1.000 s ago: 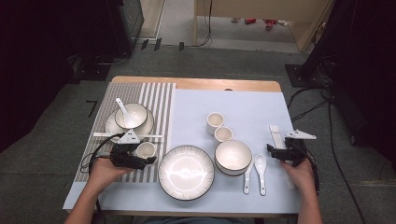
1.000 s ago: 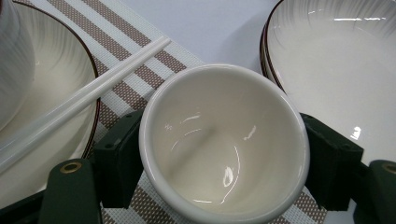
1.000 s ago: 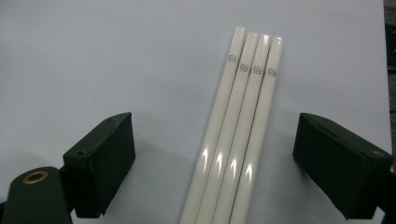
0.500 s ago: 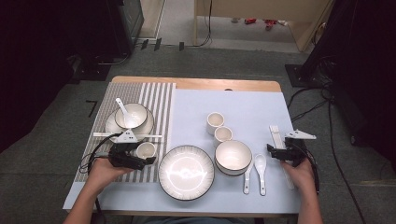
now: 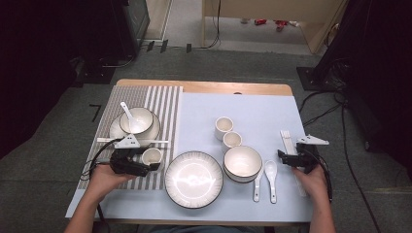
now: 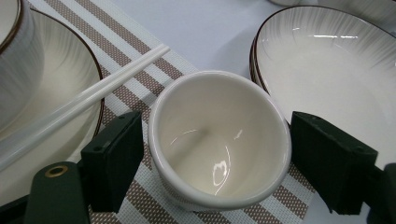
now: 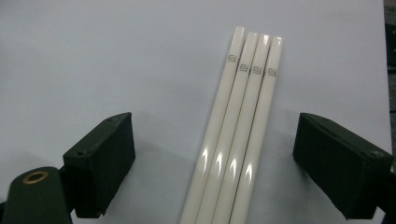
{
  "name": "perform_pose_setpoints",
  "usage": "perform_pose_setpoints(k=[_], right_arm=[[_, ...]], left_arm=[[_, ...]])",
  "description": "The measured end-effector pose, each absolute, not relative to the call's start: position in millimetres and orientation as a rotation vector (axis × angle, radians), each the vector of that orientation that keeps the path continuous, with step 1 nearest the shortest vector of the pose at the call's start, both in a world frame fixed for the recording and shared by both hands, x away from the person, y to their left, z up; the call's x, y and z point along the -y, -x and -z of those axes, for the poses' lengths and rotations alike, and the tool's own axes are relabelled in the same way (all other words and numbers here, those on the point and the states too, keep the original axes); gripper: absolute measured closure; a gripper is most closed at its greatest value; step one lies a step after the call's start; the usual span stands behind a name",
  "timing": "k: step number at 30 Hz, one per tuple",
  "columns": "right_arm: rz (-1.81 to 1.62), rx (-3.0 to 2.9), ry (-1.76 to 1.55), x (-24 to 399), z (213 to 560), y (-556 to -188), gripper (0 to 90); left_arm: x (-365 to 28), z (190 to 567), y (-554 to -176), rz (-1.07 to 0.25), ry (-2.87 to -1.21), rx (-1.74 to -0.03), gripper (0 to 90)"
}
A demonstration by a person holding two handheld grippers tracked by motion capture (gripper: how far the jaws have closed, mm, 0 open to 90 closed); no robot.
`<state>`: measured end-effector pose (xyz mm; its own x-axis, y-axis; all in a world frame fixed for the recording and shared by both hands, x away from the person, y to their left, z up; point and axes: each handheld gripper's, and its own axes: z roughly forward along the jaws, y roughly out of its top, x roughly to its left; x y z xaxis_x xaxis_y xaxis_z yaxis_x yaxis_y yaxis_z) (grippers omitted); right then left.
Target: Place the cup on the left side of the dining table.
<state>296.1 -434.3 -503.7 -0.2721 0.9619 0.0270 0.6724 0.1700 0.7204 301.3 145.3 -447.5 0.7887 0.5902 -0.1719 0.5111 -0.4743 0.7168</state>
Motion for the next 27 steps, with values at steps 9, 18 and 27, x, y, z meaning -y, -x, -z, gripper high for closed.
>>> perform_pose_setpoints(k=[9, 18, 27], right_arm=[[-0.882, -2.014, -1.542, 434, 504, -296, 12.5], [-0.882, -2.014, -1.542, 434, 504, -296, 12.5], [-0.882, -2.013, -1.543, 434, 504, -296, 12.5]], left_arm=[[-153, 440, -297, -0.150, -2.142, -0.818, 19.8], [-162, 433, -292, -0.172, -2.119, -0.823, 20.4], [-171, 432, -288, -0.185, -2.115, -0.828, 21.8]])
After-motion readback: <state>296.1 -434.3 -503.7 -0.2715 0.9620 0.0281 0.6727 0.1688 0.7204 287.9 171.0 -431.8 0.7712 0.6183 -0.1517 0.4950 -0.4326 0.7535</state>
